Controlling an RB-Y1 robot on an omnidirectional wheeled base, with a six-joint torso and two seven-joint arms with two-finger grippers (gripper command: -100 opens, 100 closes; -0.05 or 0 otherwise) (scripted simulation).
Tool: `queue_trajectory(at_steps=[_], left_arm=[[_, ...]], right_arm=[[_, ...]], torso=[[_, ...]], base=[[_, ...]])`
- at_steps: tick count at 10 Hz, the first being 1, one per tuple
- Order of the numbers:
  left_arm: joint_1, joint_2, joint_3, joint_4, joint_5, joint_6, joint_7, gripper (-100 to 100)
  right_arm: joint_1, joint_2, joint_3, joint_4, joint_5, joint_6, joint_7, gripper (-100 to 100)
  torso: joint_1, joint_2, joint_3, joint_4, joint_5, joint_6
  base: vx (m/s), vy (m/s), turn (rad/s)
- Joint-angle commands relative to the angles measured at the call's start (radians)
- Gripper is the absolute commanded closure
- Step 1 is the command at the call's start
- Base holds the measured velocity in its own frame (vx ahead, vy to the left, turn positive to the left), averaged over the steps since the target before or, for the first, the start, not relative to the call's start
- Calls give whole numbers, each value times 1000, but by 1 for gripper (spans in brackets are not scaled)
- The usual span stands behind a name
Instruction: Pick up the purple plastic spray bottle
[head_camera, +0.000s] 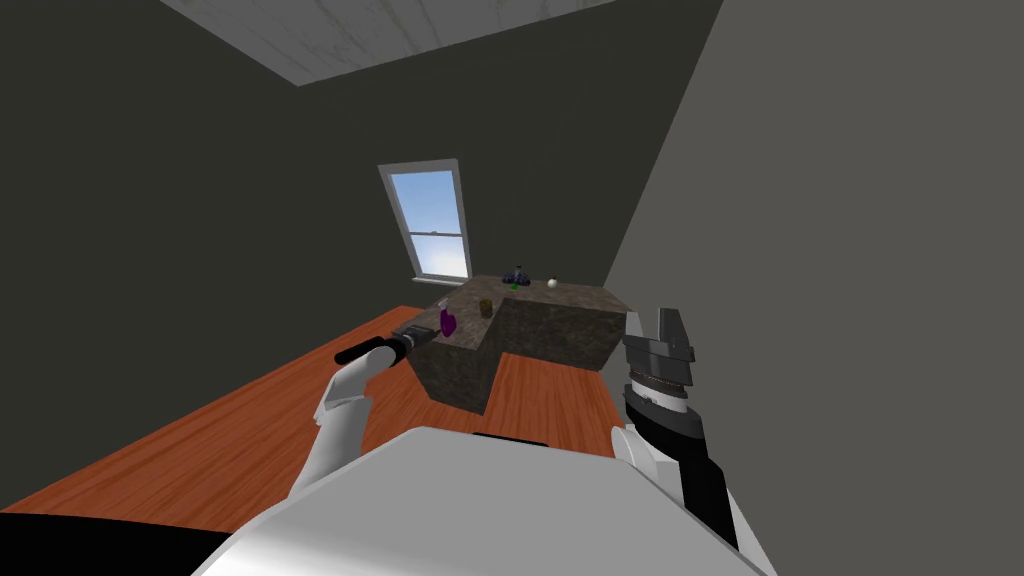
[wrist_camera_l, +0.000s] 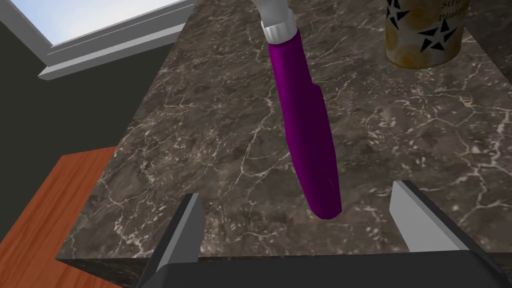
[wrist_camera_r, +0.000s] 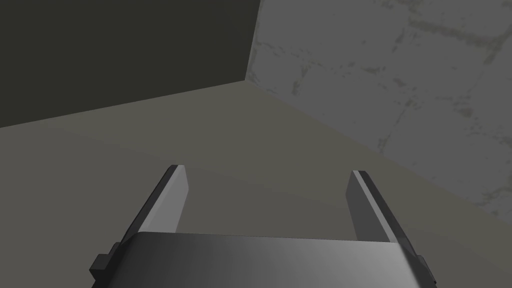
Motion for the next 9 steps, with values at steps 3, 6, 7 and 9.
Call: queue_trajectory(at_steps=[3, 6, 7, 9], left_arm=[[-44, 10, 13, 38, 39, 83, 59, -100], [-76, 25, 21, 64, 67, 141, 101, -100], [-83, 31, 23, 69, 74, 155, 111, -100], [-78, 26, 22, 64, 69, 146, 105, 0]], right_arm=[[0, 0, 0, 0, 0, 0, 0, 0], [0, 0, 0, 0, 0, 0, 0, 0], [0, 0, 0, 0, 0, 0, 0, 0], [0, 0, 0, 0, 0, 0, 0, 0]], torso=[[-1, 0, 0, 0, 0, 0], [-1, 0, 0, 0, 0, 0], [-1, 0, 0, 0, 0, 0], [-2, 2, 1, 0, 0, 0]], base=[[51, 52, -67], [52, 51, -61], [41, 55, -62], [8, 12, -7]])
